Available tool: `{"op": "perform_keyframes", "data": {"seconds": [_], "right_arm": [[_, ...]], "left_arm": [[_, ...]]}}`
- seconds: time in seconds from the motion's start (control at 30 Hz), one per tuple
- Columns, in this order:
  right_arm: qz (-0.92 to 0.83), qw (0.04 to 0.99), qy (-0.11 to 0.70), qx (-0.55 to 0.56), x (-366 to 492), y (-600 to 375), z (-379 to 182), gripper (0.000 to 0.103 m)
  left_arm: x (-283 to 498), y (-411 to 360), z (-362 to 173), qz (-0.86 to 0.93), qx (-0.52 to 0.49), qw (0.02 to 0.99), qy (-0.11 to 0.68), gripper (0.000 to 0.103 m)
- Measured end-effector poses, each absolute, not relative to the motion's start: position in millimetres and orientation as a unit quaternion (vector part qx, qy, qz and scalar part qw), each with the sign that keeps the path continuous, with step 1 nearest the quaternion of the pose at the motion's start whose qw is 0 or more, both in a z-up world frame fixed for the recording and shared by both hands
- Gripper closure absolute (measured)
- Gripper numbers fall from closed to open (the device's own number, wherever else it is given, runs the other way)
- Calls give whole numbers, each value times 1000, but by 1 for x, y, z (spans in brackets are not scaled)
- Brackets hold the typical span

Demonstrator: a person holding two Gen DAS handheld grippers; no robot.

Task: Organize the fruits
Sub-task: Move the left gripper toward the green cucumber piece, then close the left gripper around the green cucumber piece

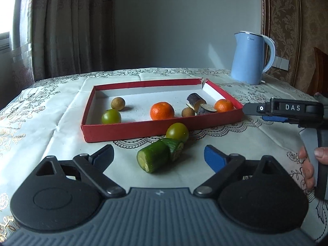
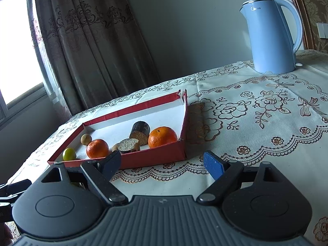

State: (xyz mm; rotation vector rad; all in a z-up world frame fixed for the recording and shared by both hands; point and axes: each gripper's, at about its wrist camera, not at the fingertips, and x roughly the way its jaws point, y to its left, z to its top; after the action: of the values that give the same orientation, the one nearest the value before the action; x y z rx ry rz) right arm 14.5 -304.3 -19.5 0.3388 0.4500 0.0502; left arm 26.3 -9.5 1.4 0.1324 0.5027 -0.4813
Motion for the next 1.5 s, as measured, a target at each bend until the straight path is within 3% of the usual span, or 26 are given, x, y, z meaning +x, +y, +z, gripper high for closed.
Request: {"op": "perform_keyframes", "data": {"seconds": [0.1, 0.3, 0.63, 0.77, 0.97, 1.1, 1.27, 1.5], "right_arm": [[21, 958, 225, 174, 15, -306, -20, 15], [14, 954, 232, 191, 17, -312, -22, 15], [18, 951, 239, 195, 21, -313, -23, 15], [18, 951, 239, 196, 20, -313, -24, 15], [18, 950, 239, 198, 20, -314, -24, 15], [18, 950, 239, 198, 20, -313, -24, 15], [18, 950, 239, 199, 20, -314, -24, 15], [19, 950, 238, 200, 20, -314, -24, 15]], "left_arm": [[42, -11, -1, -276, 104, 916, 271, 38], [60, -2, -13, -296, 112, 900, 299, 57], [54, -8, -16, -296, 130, 906, 274, 68], [47, -19, -17, -294, 143, 908, 263, 89], [33, -29, -15, -306, 160, 905, 249, 91], [35, -32, -14, -293, 165, 910, 243, 83], [39, -37, -15, -291, 158, 911, 248, 82], [37, -33, -15, -285, 140, 919, 236, 95]]}}
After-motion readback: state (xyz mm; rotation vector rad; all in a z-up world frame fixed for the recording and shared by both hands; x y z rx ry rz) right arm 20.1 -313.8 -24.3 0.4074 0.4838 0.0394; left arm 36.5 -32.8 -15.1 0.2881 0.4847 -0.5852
